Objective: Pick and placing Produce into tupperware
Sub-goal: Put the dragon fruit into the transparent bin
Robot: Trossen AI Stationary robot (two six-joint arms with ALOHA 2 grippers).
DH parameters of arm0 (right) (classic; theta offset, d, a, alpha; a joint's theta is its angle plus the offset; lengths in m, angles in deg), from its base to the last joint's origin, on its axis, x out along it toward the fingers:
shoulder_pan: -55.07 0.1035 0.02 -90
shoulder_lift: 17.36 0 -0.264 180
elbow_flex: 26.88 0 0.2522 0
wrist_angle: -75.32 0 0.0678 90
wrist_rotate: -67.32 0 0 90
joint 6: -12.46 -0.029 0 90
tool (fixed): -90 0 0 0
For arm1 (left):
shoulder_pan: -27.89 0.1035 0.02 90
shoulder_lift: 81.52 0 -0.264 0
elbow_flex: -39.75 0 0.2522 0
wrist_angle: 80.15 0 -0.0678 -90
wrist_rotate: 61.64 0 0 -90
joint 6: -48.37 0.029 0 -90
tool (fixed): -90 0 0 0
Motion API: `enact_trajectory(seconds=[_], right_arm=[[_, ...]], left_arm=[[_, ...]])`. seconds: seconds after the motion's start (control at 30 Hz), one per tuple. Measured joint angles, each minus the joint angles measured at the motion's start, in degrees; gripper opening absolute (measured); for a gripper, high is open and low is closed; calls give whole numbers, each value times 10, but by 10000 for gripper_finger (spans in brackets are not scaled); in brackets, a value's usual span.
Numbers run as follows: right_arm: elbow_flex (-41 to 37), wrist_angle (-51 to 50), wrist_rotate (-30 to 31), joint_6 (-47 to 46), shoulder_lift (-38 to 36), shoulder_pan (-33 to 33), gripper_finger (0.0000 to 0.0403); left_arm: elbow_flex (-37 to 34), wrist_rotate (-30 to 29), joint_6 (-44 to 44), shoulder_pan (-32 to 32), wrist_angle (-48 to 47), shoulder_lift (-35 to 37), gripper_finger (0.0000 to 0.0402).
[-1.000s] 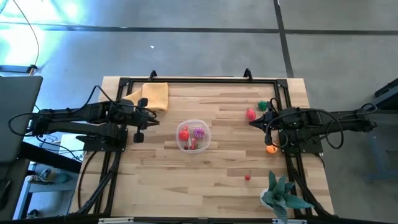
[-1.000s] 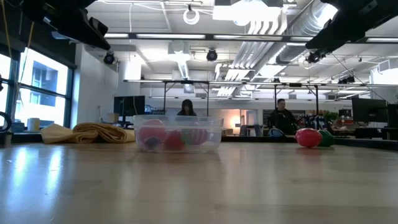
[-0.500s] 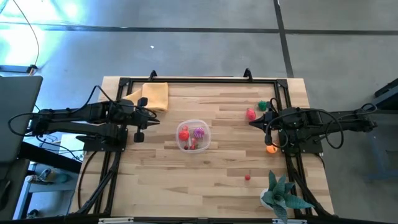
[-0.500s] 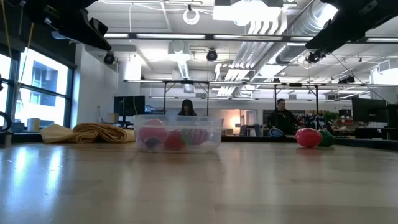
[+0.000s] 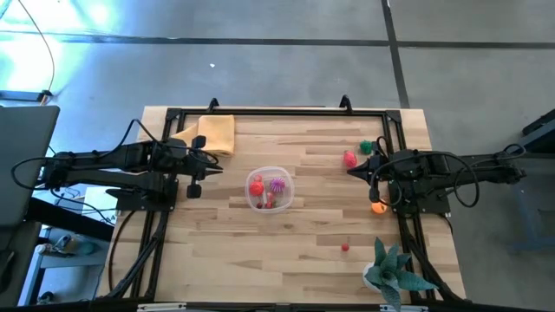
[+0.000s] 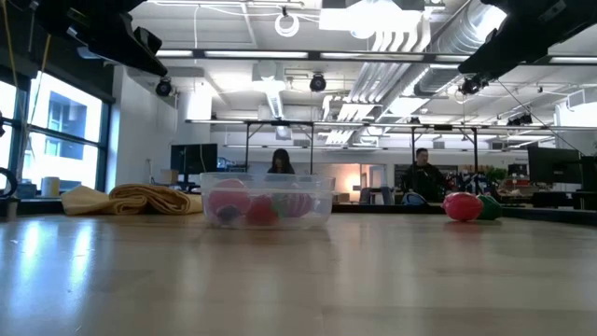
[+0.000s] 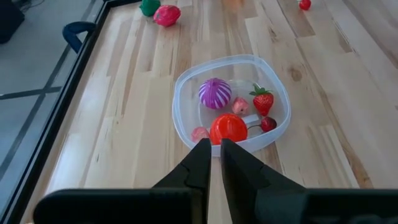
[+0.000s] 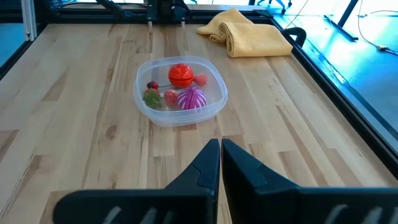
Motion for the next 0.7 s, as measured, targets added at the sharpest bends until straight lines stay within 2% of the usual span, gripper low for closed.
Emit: enact_trajectory(seconds=[0.7], right_arm=[[0, 23, -4, -8, 0, 0, 9]], left_arm=[[0, 0, 0, 0, 0, 0, 24]])
